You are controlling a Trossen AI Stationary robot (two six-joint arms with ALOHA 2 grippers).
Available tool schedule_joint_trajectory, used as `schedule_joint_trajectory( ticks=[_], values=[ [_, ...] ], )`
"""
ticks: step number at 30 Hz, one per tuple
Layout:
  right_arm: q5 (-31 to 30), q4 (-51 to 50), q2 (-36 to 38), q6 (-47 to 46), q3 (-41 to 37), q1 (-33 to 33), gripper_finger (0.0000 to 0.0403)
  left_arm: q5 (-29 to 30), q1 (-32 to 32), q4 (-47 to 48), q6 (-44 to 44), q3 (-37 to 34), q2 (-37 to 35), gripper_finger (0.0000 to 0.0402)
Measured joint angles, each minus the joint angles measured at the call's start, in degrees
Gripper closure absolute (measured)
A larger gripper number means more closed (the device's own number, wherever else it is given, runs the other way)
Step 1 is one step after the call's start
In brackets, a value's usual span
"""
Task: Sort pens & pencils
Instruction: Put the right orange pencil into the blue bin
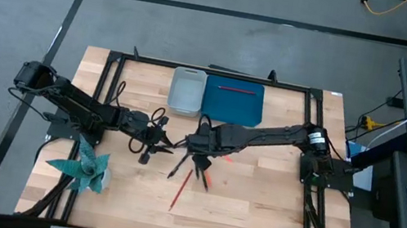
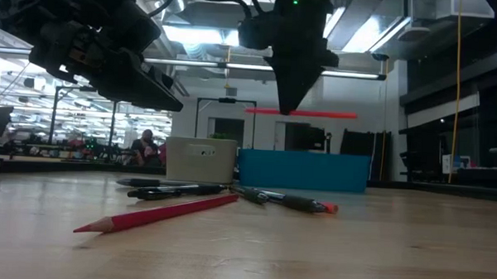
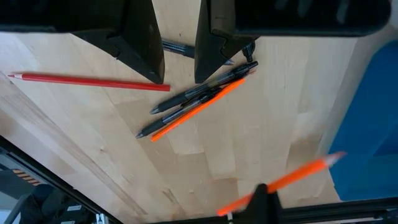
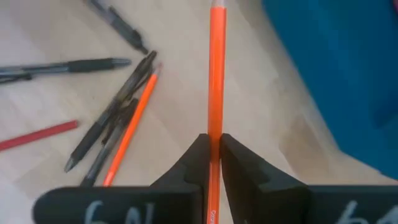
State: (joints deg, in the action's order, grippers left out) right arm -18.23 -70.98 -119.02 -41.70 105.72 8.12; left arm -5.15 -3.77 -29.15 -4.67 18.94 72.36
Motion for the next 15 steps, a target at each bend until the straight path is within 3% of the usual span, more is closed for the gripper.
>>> schedule_joint_trajectory(
  ticks=[6, 15],
  values=[
    [-4.4, -2.7, 0.0, -0.1, 2.9, 0.1, 0.0381, 0.0, 0.0, 0.0, 0.0, 0.0, 0.0, 0.0319],
    [-8.5, -5.2, 0.0, 0.0, 5.2, 0.1, 0.037, 0.0, 0.0, 0.0, 0.0, 0.0, 0.0, 0.0319]
  ],
)
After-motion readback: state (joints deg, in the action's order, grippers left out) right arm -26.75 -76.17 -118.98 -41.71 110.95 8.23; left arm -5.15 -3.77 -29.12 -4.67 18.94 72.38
